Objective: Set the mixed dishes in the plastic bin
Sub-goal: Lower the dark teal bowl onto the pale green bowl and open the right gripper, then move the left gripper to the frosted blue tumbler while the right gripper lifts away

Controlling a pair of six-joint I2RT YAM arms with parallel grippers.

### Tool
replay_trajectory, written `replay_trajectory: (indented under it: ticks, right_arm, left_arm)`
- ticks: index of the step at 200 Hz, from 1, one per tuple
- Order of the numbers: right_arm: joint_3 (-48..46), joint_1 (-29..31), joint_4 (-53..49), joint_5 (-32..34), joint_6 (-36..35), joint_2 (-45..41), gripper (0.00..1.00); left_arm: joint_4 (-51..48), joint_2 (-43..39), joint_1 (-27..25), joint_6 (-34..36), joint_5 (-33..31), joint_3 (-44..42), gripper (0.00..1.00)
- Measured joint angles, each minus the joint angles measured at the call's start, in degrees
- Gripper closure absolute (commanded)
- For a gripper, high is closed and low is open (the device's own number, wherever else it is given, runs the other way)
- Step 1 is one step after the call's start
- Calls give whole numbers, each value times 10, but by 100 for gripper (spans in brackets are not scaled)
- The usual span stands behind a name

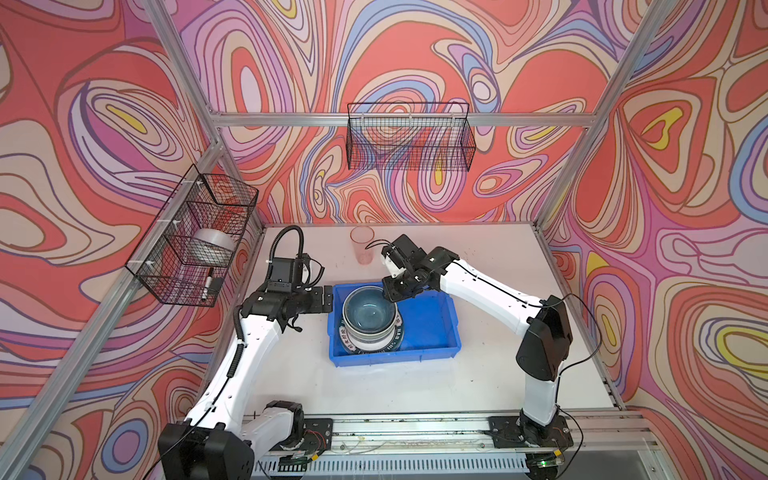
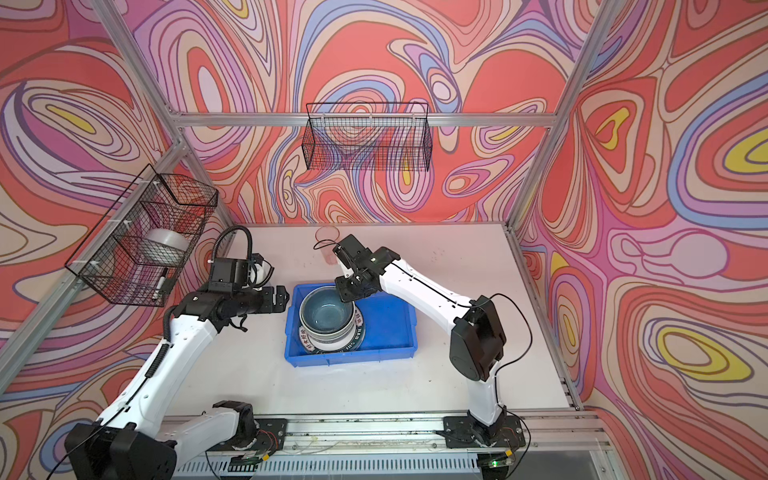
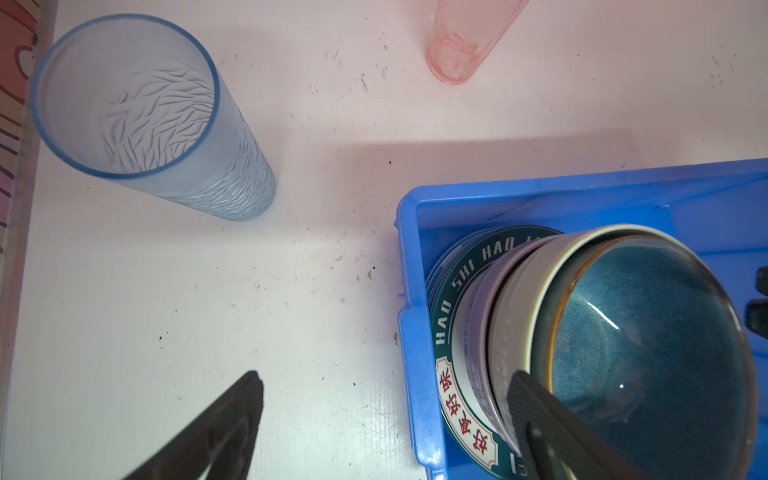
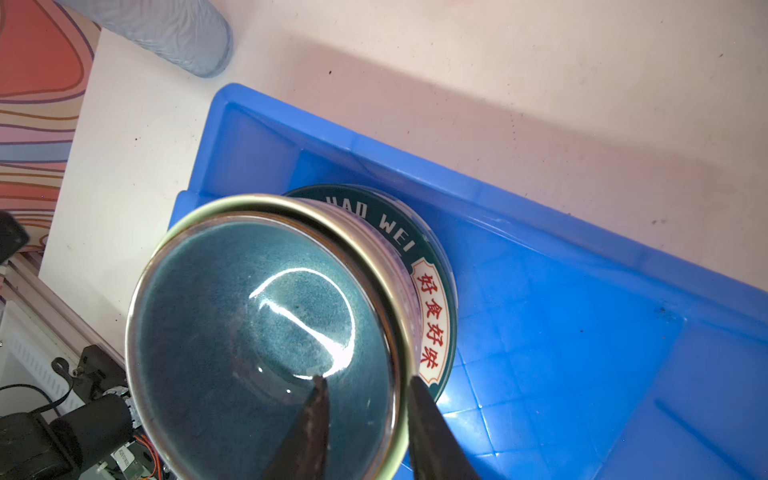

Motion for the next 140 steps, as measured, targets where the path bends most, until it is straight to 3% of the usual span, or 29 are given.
replay_trajectory:
  ticks: [68, 140]
  right_arm:
    - [-50, 0, 10, 21, -2, -46, 64]
    - [-153, 0, 50, 35, -1, -131, 63]
  left_arm:
    - [-20, 24, 0, -33, -47, 14, 8]
    - [-72, 112, 0, -97, -181, 122, 20]
